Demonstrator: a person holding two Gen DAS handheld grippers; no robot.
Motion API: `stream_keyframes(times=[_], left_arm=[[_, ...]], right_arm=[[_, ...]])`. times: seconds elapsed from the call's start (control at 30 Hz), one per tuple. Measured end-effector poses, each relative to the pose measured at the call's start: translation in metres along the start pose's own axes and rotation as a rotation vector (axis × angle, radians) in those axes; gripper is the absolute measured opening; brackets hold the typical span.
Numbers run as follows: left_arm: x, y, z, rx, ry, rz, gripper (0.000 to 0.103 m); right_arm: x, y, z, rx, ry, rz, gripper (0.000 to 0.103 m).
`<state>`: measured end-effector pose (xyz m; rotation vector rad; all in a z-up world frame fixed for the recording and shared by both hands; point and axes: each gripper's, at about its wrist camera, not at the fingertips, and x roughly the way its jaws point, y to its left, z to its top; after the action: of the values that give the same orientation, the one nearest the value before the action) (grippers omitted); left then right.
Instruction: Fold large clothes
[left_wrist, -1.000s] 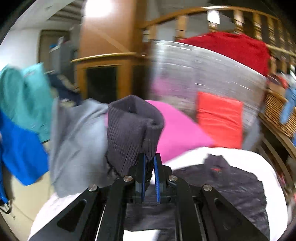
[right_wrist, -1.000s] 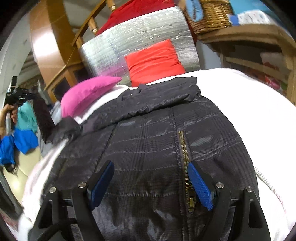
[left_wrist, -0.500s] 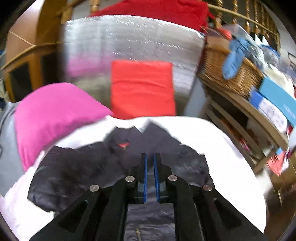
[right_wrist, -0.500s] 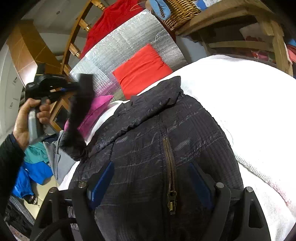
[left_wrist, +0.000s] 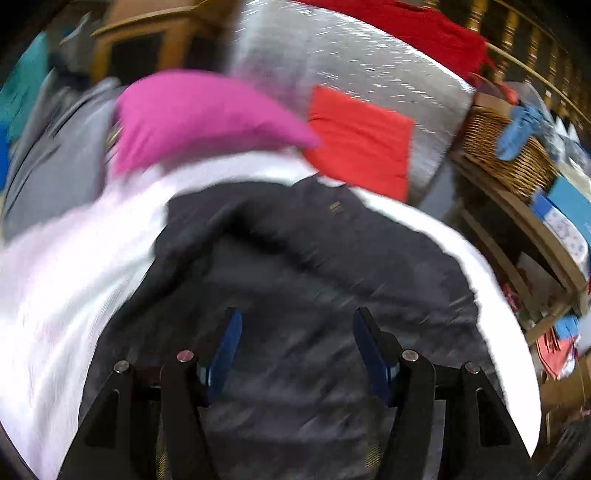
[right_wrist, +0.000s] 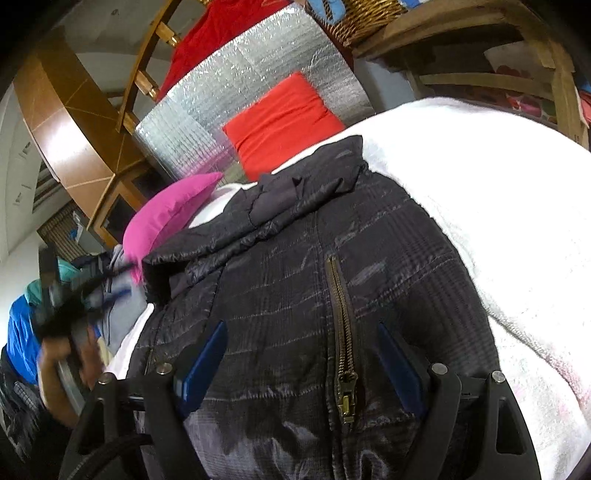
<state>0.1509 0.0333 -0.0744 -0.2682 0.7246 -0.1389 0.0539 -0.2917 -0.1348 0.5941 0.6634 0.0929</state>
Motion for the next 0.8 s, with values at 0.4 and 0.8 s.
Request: stream_keyframes(times=[0.4, 0.8], left_arm=[[0.005, 0.063, -0.032, -0.208, -0.070, -0.066, 0.064], [0.009, 0.066, -0.023, -0.250, -0.070, -0.100, 0.064]], right_arm=[[0.137, 0.045, 0.130, 0.333, 0.173, 0.253, 0.084], [0.221, 0.029, 0.144, 0.399, 0.206, 0.084, 0.073]])
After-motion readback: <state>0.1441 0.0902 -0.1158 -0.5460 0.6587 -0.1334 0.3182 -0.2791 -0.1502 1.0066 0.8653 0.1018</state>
